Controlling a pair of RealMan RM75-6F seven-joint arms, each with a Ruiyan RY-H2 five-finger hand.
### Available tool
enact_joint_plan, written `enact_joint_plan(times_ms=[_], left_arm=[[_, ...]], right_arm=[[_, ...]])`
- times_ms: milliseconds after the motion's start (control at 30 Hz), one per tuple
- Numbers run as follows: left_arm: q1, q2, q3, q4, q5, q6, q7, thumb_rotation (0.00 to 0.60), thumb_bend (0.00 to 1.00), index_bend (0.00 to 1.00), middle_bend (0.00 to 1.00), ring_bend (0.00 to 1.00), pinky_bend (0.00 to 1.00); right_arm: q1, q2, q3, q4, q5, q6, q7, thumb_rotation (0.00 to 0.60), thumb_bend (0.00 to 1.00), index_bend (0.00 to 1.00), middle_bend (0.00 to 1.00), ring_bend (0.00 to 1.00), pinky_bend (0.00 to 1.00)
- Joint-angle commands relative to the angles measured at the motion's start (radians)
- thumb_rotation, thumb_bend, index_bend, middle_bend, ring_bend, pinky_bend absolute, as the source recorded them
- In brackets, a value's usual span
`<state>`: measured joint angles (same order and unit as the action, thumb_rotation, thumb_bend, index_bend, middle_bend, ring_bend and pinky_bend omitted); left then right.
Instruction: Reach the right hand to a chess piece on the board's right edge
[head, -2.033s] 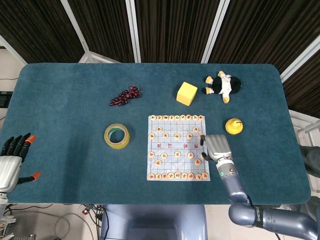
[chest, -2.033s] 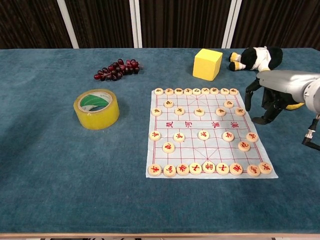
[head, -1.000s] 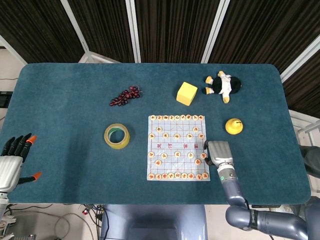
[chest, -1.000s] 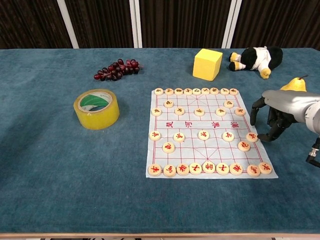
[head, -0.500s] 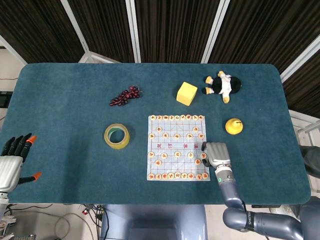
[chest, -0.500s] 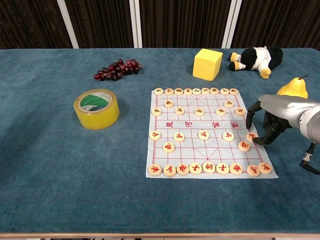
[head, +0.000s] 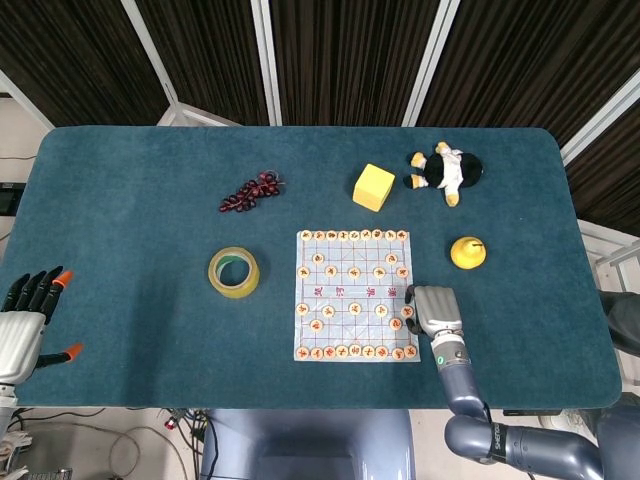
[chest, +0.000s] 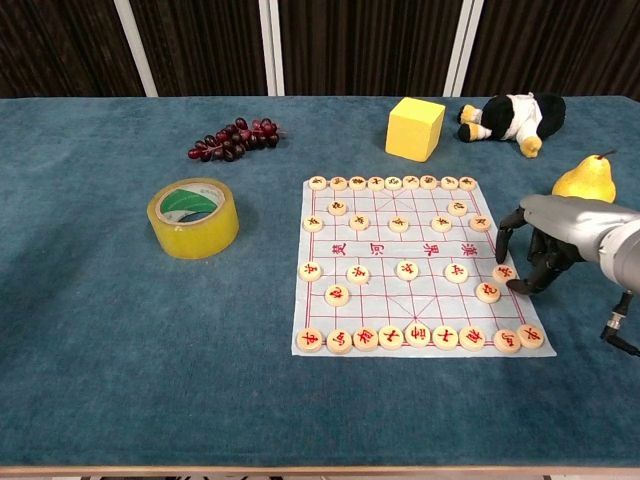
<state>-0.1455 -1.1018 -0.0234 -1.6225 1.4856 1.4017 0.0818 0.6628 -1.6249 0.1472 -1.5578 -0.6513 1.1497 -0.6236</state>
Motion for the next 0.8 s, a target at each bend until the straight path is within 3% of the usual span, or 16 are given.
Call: enact_joint_plan(times_ms=[33,333,800], left_arm=[[0.000,0.000,0.000,0.000,0.000,0.000,0.000,0.600,0.00,0.00,0.00,0.00,0.00],[-0.001,0.001,-0.002,0.002,-0.002,0.000,-0.001,0.600,0.00,0.00,0.00,0.00,0.00],[-0.002,-0.005,-0.004,-0.001,-0.014,-0.004,0.013,0.600,0.00,0.00,0.00,0.00,0.00]], right_arm=[[-0.002,-0.004,0.001,0.003,-0.001,-0.001,0.002,0.600,0.39,0.47,1.00,1.00,1.00],[-0.008,-0.022,0.009,0.029,-0.003,-0.005,0.009,0.600,0.39,0.55,1.00,1.00,1.00],[0.002,0.004,0.065,0.006,-0.028,0.007,0.016,0.600,0.39,0.55,1.00,1.00,1.00]])
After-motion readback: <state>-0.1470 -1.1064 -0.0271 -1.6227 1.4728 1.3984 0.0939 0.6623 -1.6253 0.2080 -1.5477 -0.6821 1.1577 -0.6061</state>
